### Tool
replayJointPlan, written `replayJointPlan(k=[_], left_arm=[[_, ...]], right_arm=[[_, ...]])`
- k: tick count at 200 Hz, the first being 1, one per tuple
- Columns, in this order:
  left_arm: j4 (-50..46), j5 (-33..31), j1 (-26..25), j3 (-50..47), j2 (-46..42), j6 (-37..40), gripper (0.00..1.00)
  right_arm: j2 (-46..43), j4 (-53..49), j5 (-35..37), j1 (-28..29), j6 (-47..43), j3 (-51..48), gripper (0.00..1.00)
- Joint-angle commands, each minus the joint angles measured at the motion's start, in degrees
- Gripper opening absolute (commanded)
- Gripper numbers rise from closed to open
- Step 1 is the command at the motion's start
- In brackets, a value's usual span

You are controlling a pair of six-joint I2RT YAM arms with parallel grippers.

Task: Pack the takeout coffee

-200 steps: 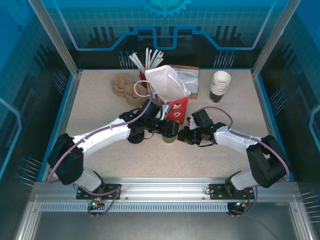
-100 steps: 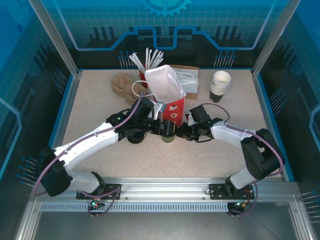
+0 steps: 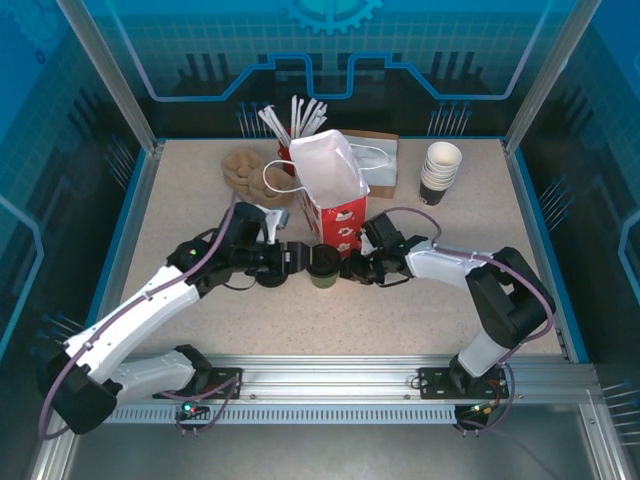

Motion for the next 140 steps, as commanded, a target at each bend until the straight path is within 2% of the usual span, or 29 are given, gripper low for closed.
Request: replayJointPlan(k=[1, 33, 61, 105, 140], left_arm=[[-4.0, -1.4, 4.2, -0.8, -2.2, 0.9, 0.68], [-4.4, -4.0, 10.1, -0.6, -2.8, 0.1, 0.7], [0.1, -5.8, 15.3, -0.7, -1.1, -2.0, 0.72], [5.9, -10.9, 20.2, 3.8, 7.4, -5.0, 0.7], [10.7, -12.2, 24.6, 7.2, 14.3, -8.4, 0.66]], right_arm=[[1.4, 1.2, 0.6, 1.7, 1.0, 1.3, 0.24], [1.8, 1.9, 0.9, 3.3, 1.8, 1.3, 0.24], [1.2, 1.5, 1.2, 3.6, 1.7, 1.2, 0.24], [-3.1, -3.4, 2.7, 2.9, -0.2, 0.6, 0.23], [-8.5, -8.5, 3.7, 1.0, -2.7, -0.8, 0.23]])
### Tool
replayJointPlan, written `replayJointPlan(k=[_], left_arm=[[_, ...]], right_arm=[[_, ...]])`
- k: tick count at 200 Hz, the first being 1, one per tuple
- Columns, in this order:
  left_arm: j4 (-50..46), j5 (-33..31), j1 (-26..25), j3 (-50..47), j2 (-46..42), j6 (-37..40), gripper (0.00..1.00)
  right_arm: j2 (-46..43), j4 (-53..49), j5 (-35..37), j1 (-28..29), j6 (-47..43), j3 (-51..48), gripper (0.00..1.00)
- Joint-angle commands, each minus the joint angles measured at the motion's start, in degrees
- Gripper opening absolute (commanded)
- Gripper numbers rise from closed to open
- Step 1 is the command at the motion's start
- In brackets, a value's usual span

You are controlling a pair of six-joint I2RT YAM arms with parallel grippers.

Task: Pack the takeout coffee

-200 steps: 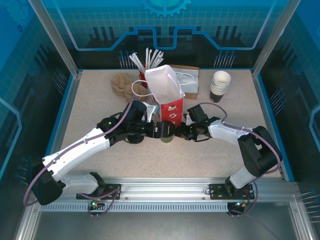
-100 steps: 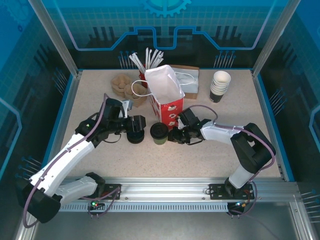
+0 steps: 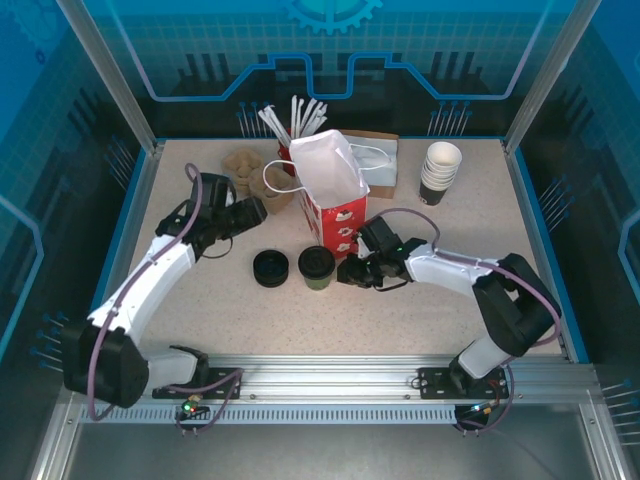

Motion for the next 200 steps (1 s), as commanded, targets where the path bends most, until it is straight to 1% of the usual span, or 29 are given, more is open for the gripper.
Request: replayJointPlan(k=[1, 32, 77, 100, 125, 143, 200], left_arm=[[5.2, -2.7, 2.8, 3.8, 3.2, -3.5, 0.66], [6.3, -3.0, 4.7, 8.8, 10.5, -4.4, 0.61], [6.8, -3.3, 5.8, 15.0, 19.9, -4.6, 0.58], [6.8, -3.4, 5.8, 17.8, 23.7, -4.8, 0.57], [7.2, -3.0, 5.9, 19.5, 26.6, -5.5, 0.57], [7.5, -2.8, 5.9, 20.6, 28.7, -5.8, 0.55], [8.2, -2.4, 5.8, 21.8, 32.2, -6.6, 0.53]], right_arm=[[-4.7, -5.5, 1.5, -1.5, -2.8, -0.8, 0.23], [-10.1, -10.8, 2.3, -4.1, -5.6, -1.3, 0.24], [-18.3, -18.0, 2.4, -9.7, -10.5, -1.7, 0.24], [-22.3, -19.9, 2.6, -12.5, -12.7, -2.2, 0.25], [-26.2, -21.2, 3.0, -15.0, -15.3, -2.5, 0.26], [-28.1, -22.0, 3.2, -16.5, -16.6, -2.5, 0.29], [-31.5, -22.6, 3.1, -20.1, -18.6, -2.7, 0.34]])
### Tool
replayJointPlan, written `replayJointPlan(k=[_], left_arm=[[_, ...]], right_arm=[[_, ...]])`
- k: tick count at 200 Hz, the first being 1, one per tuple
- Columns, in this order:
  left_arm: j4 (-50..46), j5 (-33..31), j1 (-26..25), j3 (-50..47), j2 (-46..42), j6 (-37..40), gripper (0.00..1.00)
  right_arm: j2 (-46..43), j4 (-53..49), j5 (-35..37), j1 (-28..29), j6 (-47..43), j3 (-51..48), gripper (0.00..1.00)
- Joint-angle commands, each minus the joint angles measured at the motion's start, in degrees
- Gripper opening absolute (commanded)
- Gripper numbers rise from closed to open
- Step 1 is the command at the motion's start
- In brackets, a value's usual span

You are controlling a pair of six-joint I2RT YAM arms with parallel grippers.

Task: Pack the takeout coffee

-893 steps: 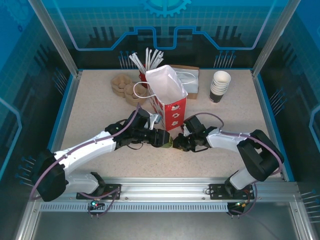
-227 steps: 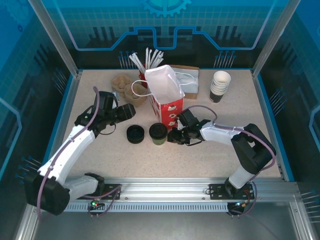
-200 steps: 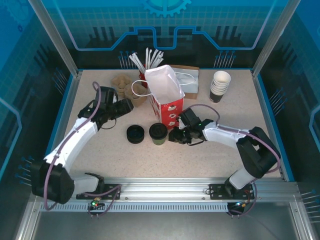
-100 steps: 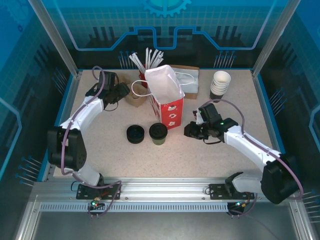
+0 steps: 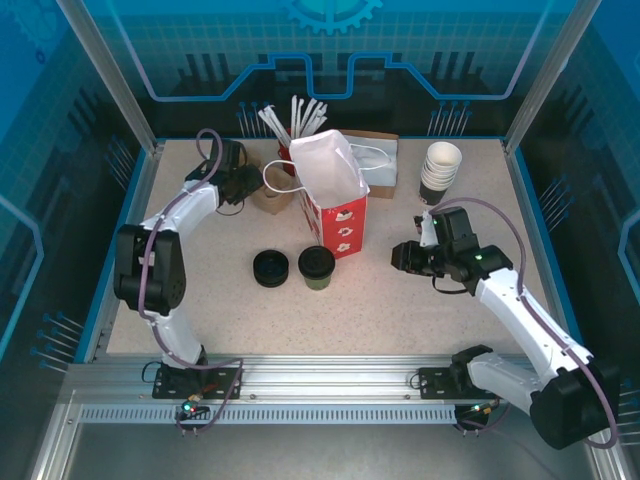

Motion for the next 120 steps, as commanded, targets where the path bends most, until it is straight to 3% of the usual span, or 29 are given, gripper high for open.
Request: replayJointPlan(k=[1, 120], left_arm=[[1.0, 0.1, 0.5, 2.0, 1.2, -0.9, 0.53], [2.5, 2.3, 0.5, 3.2, 3.6, -1.4, 0.45]], right_arm=[[-1.4, -1.8, 0.4, -1.5, -2.2, -0.7, 0.35], [-2.8, -2.0, -1.3, -5.4, -3.4, -1.4, 0.37]])
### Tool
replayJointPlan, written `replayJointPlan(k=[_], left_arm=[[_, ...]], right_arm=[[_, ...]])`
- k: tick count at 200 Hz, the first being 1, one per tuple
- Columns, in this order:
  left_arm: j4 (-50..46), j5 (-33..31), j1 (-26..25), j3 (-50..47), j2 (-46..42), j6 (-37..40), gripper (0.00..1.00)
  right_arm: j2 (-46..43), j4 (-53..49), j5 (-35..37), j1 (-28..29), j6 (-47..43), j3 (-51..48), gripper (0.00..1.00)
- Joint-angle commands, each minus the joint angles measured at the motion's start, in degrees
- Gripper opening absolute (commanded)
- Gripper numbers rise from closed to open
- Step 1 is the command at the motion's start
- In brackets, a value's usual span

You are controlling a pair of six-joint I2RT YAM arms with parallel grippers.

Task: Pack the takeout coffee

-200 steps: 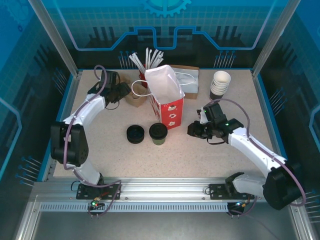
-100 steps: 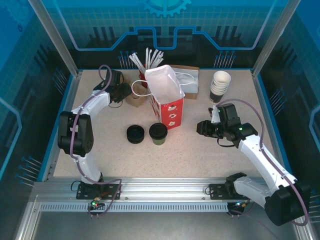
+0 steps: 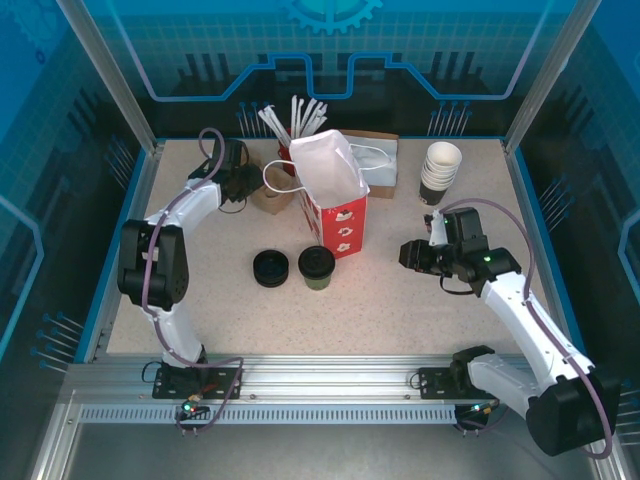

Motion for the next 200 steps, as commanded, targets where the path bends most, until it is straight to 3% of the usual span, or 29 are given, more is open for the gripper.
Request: replayJointPlan(k=[1, 111, 200], left_arm=[[0.6, 1.2, 0.5, 1.9, 1.5, -1.2, 0.45], [-1.9, -3.0, 0.0, 1.8, 0.8, -0.4, 0.46], [0.3, -0.9, -0.5, 2.0, 2.3, -0.7, 0.43]], right_arm=[[-1.0, -1.1, -0.9, -1.2, -1.3, -0.9, 0.37], [-1.7, -1.0, -1.1, -2.1, -1.2, -1.6, 0.37], [-1.5, -0.1, -1.3, -2.3, -1.1, -2.5, 0.37]])
